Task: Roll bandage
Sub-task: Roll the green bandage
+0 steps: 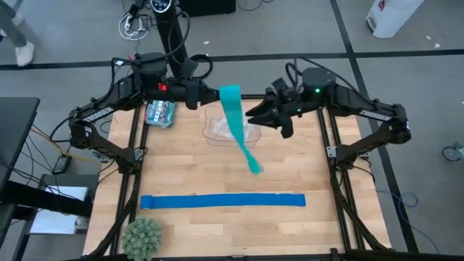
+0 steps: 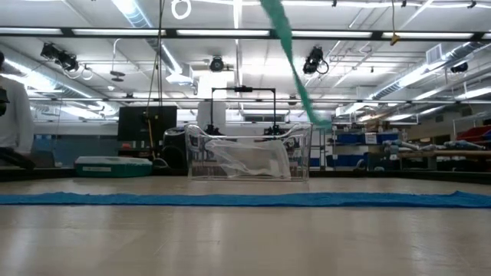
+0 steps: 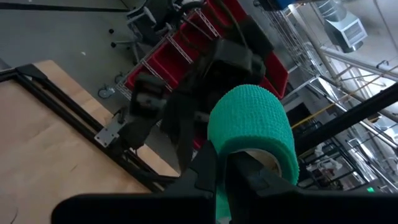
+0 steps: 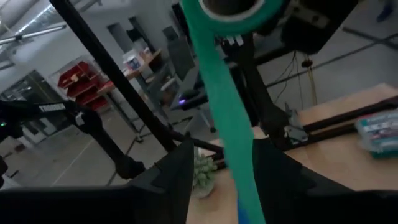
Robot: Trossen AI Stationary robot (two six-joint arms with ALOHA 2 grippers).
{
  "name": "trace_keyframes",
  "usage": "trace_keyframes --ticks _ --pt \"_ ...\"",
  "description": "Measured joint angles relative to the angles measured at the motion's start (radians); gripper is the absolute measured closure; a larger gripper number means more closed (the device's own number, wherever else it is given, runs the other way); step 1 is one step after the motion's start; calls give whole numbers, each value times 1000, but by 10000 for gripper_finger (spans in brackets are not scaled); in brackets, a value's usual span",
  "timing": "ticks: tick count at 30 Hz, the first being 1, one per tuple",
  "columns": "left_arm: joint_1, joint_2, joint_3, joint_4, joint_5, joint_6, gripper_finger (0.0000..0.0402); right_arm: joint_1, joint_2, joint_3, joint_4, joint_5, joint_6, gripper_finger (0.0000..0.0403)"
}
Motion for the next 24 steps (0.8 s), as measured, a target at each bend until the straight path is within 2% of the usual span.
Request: trace_keyframes --ticks 9,15,19,24 --pt "0 0 0 -68 37 -33 381 -8 -27 0 98 186 -100 244" --pt "-5 0 0 -89 46 -60 381 -7 0 0 93 204 -150 244" --pt "-6 0 0 -91 46 -77 381 -7 -1 0 109 254 -184 243" --pt "-6 10 0 -92 46 -80 381 -7 -1 0 144 252 -194 243"
